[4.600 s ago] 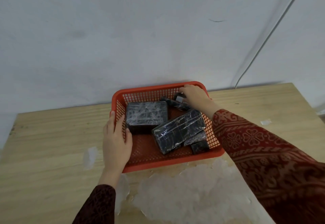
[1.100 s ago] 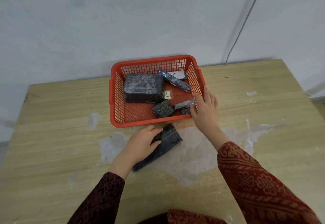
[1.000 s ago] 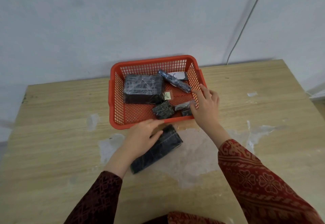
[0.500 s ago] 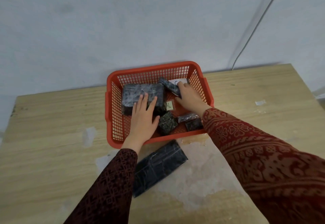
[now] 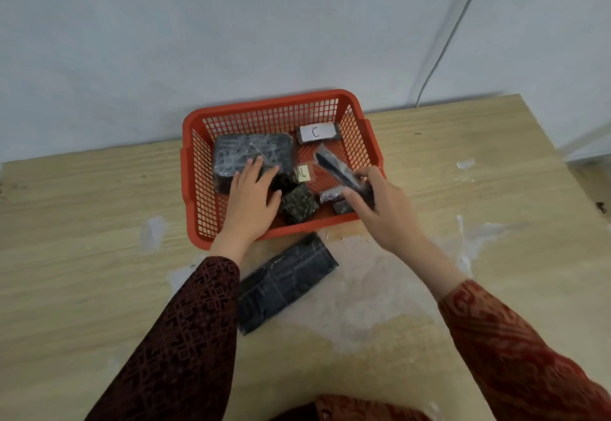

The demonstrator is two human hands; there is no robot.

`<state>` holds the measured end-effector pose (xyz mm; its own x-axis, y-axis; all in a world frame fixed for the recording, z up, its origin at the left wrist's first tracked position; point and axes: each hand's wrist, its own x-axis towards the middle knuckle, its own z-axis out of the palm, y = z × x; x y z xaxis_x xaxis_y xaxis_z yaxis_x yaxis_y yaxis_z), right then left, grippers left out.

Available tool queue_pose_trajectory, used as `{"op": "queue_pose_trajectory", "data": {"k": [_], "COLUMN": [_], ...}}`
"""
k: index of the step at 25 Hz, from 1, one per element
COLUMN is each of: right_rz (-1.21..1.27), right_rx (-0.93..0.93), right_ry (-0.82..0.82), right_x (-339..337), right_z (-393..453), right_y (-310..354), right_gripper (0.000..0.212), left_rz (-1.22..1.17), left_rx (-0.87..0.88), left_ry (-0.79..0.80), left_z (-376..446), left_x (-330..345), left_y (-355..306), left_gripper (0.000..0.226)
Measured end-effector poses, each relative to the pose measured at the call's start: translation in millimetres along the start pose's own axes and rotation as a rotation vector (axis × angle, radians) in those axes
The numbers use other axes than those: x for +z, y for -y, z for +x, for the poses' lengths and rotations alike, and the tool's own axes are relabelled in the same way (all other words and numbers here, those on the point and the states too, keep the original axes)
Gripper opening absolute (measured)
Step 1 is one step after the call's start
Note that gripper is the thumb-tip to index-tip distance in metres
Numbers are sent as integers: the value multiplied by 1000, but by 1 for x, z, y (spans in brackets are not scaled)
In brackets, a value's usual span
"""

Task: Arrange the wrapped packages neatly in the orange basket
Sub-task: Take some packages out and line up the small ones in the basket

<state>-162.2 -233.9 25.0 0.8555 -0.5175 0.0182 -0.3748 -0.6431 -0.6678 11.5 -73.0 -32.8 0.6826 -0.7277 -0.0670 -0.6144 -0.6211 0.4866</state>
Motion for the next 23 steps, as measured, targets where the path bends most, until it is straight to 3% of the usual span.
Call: {"op": "queue_pose_trajectory", "data": {"k": [4, 10, 14, 19, 21, 23], "right_rz": [121, -97, -385, -71, -5, -76], "right_rx": [136, 288, 210, -104, -180, -139], "right_ry": [-12, 68, 98, -63, -36, 103], "right_x": [20, 61, 55, 26, 25, 42], "right_z": [-85, -121, -116, -69, -27, 16], "right_y": [-38, -76, -65, -9, 14, 29], "right_gripper": [26, 24, 29, 14, 12, 15], "left_rz": [57, 275, 341, 361, 363, 349], "left_rx": [63, 133, 139, 158, 153, 144], "left_ry": [-38, -166, -261, -371, -390, -416], "left_z": [-44, -77, -79, -78, -78, -78], "left_x": [-2, 5, 10, 15, 17, 19], "left_y": [-2, 1, 0, 1, 1, 2], "left_gripper": [36, 45, 39, 32, 32, 31]}}
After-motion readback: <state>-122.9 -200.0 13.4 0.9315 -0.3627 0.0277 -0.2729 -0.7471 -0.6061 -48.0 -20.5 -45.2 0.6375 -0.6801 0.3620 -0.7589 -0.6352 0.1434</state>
